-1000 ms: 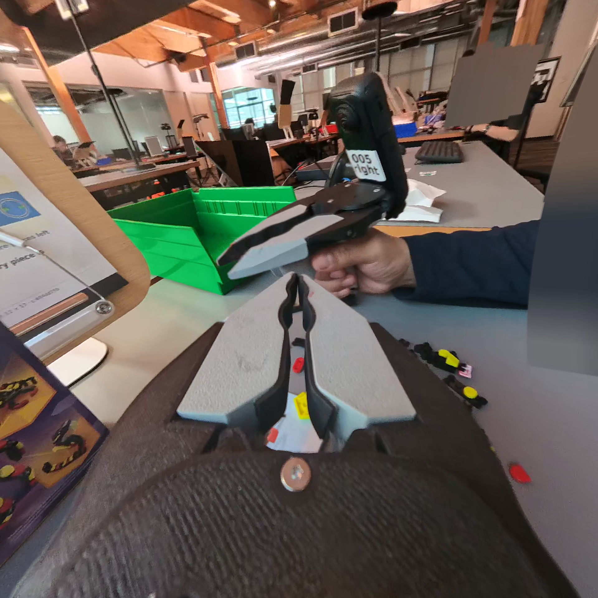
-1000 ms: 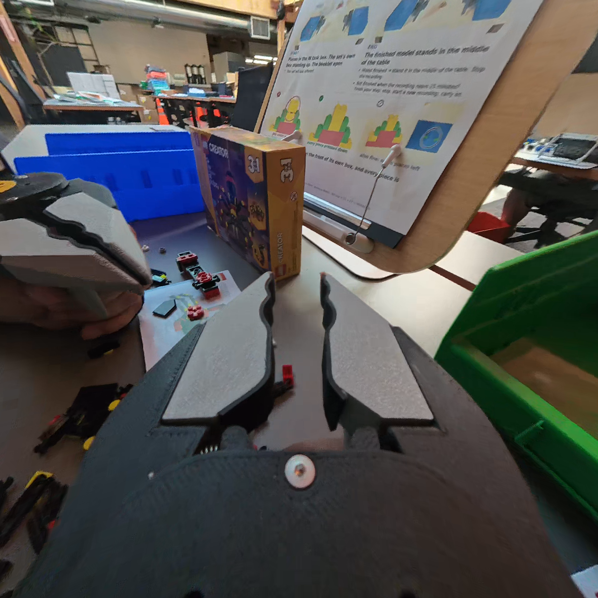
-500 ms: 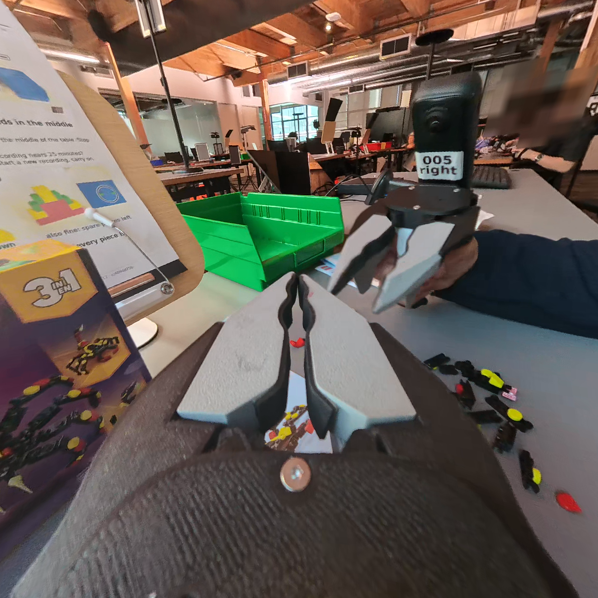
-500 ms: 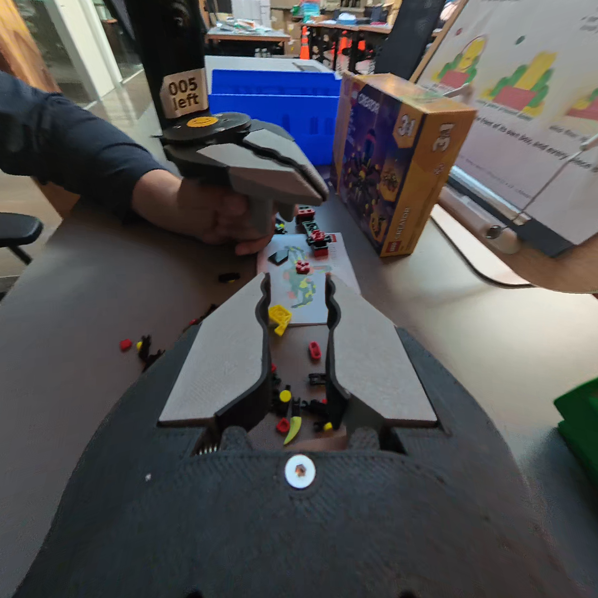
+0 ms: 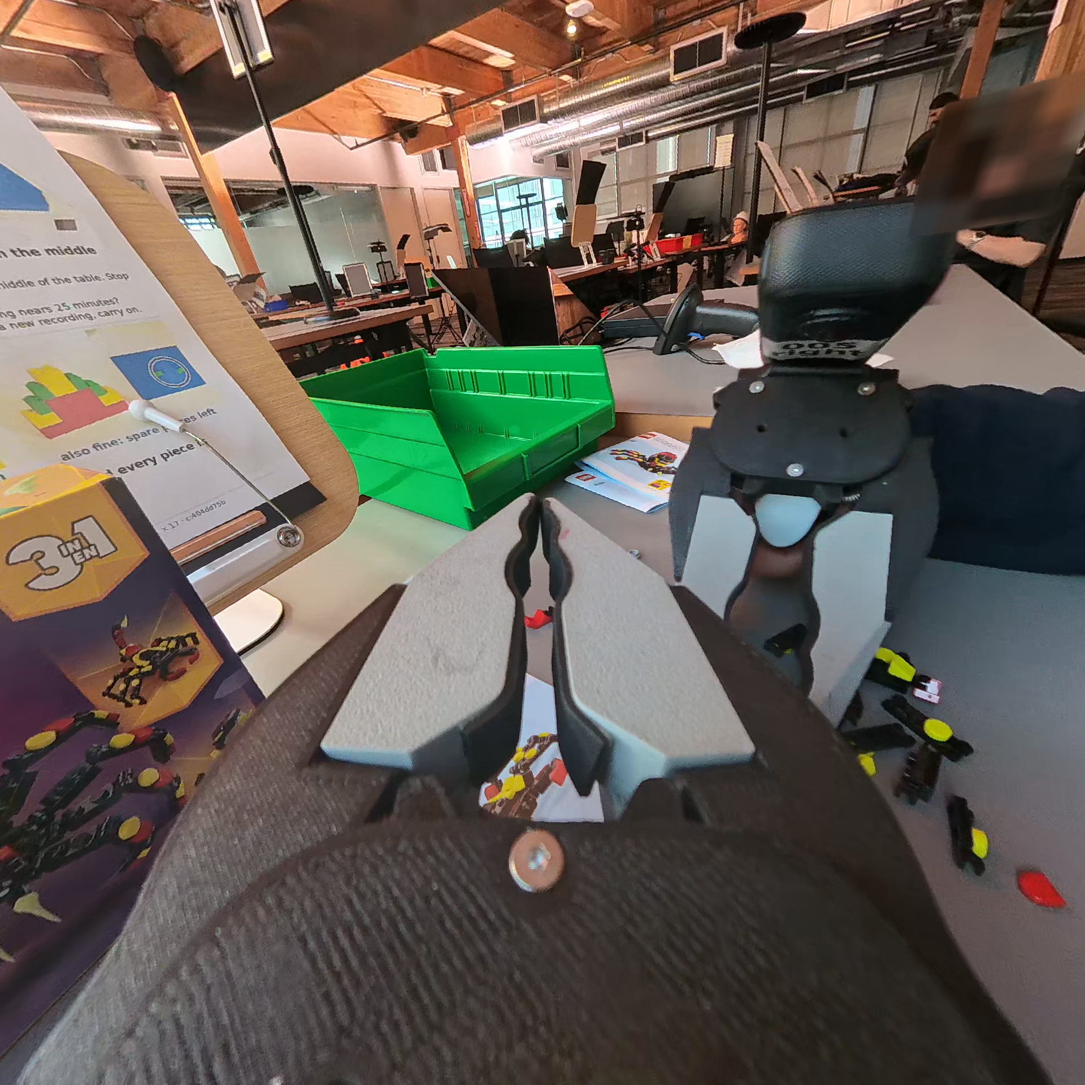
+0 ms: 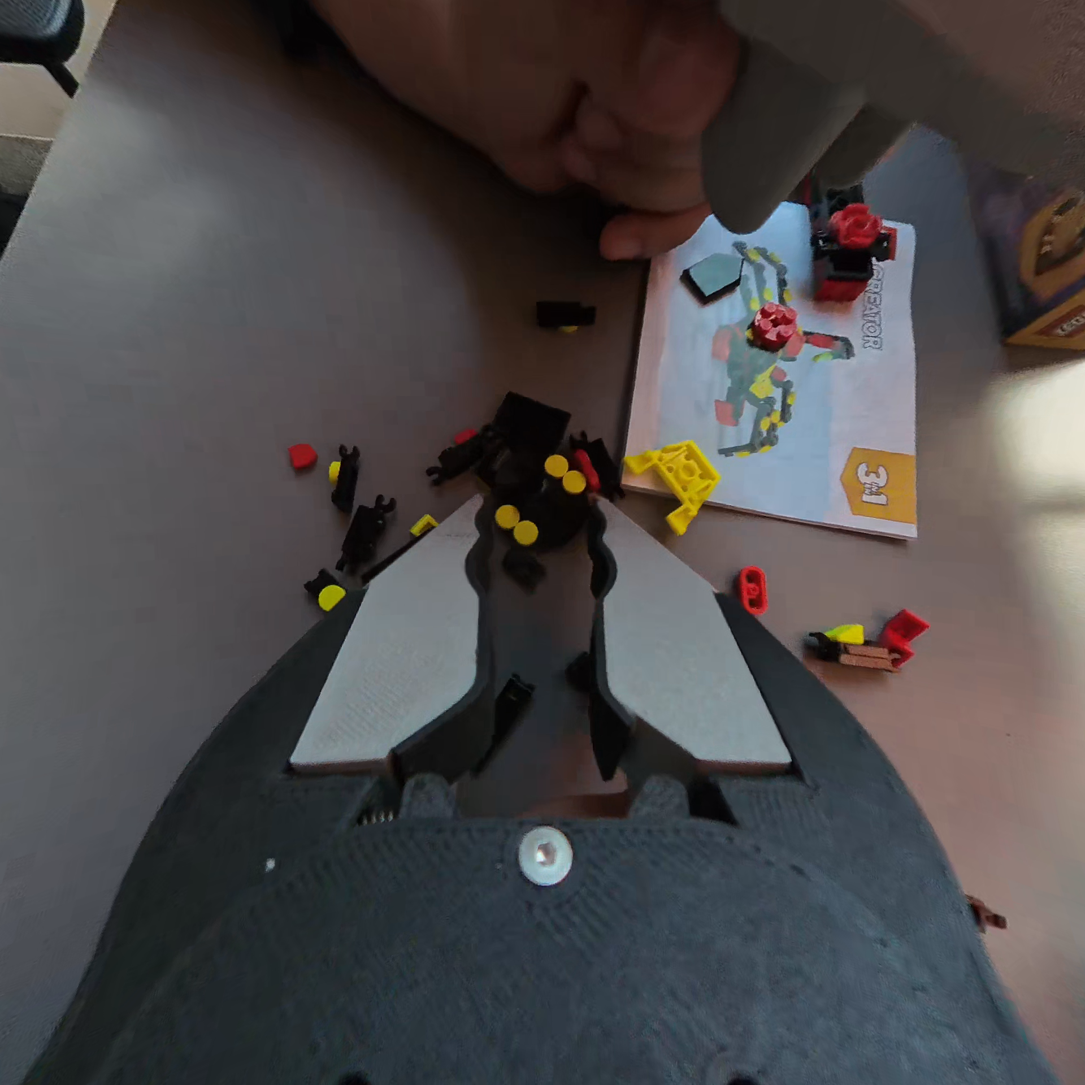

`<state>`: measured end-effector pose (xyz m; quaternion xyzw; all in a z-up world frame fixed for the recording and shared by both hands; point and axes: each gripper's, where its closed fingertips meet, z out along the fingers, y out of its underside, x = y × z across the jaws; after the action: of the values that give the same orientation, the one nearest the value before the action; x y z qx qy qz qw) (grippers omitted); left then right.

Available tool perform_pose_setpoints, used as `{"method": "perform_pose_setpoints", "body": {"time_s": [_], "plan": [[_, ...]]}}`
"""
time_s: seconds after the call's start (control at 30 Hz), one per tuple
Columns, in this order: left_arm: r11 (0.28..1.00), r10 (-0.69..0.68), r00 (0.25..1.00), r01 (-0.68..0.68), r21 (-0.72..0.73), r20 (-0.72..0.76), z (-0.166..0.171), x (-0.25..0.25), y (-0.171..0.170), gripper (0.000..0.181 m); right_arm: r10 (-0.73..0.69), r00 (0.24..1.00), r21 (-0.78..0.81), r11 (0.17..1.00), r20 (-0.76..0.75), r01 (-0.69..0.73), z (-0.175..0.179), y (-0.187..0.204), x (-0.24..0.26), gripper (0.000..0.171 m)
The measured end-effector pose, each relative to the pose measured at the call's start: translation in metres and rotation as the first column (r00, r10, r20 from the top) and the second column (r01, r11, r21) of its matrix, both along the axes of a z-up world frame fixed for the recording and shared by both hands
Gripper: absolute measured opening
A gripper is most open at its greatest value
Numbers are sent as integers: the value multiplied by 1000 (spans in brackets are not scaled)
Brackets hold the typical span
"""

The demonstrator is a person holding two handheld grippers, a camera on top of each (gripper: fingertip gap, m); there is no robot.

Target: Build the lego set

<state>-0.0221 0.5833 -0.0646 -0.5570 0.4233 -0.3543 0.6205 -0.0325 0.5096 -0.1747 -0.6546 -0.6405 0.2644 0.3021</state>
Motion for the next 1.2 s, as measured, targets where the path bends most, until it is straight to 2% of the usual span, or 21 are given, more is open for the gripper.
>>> {"method": "perform_pose_setpoints", "body": {"time_s": [0.13,0.33,0.47,0.67,0.87,1.0,1.07,1.2], "plan": [[1000,-3,1000,3,3,-3,0,0,-1,0,5,1000,50,999,1,-5,2,4,0,29],[1000,-4,1000,4,8,-4,0,1,-1,0,-56,987,38,997,-153,62,33,16,6,28],[1000,-13,1000,13,9,-4,0,2,-3,0,-70,992,53,996,-103,76,23,21,14,28],[1000,-15,1000,15,19,0,1,2,-5,0,-120,966,21,992,-229,128,41,32,19,29],[999,-31,1000,32,26,-2,1,3,-7,0,-270,861,-12,956,-432,294,76,64,40,28],[998,-40,999,41,37,-15,0,5,-10,0,-377,724,-22,894,-577,447,102,91,61,28],[998,-53,998,54,41,-26,-2,7,-12,0,-424,678,-36,861,-600,507,104,102,71,28],[996,-71,997,73,51,-33,-2,10,-15,0,-475,649,5,804,-595,594,98,115,81,28]]}}
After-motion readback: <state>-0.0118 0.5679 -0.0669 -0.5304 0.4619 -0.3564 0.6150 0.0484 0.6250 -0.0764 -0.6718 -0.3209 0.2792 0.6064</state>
